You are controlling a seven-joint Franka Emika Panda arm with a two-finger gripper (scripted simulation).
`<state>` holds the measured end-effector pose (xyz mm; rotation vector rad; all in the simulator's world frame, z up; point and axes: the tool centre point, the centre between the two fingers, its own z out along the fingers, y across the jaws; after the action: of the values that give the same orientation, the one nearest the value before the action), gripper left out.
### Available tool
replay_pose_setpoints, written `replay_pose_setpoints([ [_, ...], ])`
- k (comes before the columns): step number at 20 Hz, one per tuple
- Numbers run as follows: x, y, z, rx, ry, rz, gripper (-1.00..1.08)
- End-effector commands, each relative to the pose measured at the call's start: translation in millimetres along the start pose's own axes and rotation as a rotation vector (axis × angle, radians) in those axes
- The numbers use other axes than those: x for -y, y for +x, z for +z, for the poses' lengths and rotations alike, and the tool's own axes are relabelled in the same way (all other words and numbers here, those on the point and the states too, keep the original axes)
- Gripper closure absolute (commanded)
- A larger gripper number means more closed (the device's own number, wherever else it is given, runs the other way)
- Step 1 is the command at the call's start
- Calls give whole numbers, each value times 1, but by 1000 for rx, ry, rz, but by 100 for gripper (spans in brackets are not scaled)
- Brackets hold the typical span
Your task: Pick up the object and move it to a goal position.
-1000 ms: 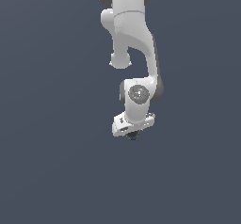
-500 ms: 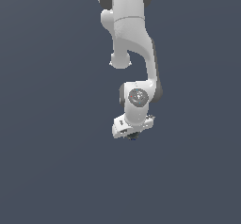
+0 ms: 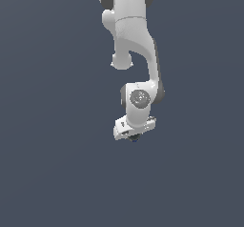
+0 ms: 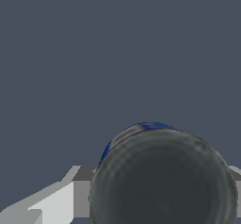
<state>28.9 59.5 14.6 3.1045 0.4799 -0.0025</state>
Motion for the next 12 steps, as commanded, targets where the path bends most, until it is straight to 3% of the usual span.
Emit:
replay_pose_setpoints([
  [1, -1, -1, -3, -1, 0, 0, 108],
  [12, -10, -23, -45, -1, 0, 0, 108],
])
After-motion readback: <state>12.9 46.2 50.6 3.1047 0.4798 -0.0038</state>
